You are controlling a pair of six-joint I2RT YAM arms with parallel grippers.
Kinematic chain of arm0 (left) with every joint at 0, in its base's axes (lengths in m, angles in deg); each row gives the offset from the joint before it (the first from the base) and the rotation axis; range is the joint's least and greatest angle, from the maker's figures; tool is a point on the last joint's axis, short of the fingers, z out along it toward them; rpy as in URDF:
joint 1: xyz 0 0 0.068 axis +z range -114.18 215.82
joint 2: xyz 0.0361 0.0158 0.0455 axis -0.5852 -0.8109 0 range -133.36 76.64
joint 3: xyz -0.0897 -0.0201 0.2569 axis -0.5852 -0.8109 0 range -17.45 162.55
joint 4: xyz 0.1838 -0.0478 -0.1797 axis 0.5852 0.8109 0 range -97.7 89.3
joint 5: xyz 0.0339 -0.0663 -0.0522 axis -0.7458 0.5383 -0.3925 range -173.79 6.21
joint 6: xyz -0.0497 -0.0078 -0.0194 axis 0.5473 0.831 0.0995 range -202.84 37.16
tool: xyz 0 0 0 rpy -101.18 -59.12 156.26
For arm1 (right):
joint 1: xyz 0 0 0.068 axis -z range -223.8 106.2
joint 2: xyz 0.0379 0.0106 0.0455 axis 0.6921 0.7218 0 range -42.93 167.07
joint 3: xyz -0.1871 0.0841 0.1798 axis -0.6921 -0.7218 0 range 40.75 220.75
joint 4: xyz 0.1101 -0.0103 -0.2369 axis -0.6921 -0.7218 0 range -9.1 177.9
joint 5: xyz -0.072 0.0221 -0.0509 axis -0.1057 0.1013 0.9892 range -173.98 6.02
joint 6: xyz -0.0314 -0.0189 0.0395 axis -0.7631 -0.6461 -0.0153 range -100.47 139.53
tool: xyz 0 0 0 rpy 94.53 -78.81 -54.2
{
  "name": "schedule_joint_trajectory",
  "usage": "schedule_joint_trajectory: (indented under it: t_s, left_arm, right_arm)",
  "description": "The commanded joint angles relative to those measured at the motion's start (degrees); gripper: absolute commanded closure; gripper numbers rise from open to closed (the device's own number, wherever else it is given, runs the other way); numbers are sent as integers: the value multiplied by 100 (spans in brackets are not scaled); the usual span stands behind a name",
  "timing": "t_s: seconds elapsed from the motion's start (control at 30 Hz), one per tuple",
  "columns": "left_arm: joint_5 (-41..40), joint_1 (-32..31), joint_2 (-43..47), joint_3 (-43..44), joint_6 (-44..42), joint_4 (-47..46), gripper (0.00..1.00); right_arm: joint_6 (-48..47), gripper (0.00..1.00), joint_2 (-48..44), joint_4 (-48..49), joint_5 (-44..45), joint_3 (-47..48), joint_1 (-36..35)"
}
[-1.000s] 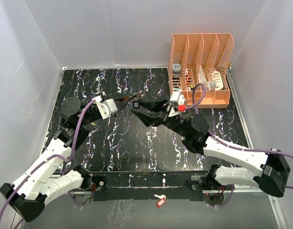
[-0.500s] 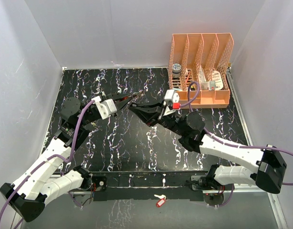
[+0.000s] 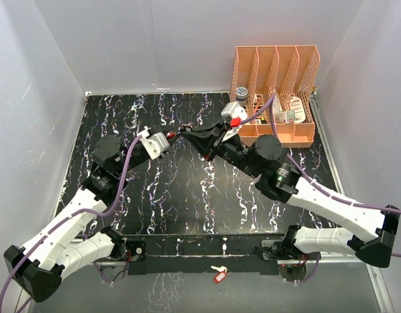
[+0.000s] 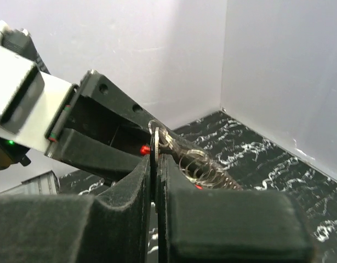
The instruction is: Remove the keys from the keyring
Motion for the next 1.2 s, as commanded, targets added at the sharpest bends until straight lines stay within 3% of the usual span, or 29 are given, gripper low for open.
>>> schedule_joint_trajectory:
  t_s: [0.0,0.17,0.33,0.43,0.63,0.73,0.9,1.17]
  left_arm:
    - [-371,17,174,-284,-12,-301,69]
    - [-637,16,304,-622,118,-724,56]
    - [-860,17,315,-848,446,-1251,53]
    - [-1113,13,383,-1005,719,-1860,52]
    - [-1728,16,511,-873,935,-2251,50]
    - [-1239,13,603,-695,1058,-2121,46]
    - [249,15,441,-88,959,-981,45]
    - [587,15,448,-293,1245,-1105,45]
  right_arm:
    - [-181,100,-33,-2029,595,1260,-114]
    - [134,100,497,-4286,898,2882,-136]
    - [577,100,1231,-6490,998,4833,-150]
    - [708,100,1507,-7185,951,5198,-165]
    - [749,100,1520,-7427,972,4883,-168]
    - [675,100,1518,-7370,1027,4812,-171]
    - [600,100,1538,-7281,1115,4789,-176]
    - [534,100,1383,-7184,1286,4686,-171]
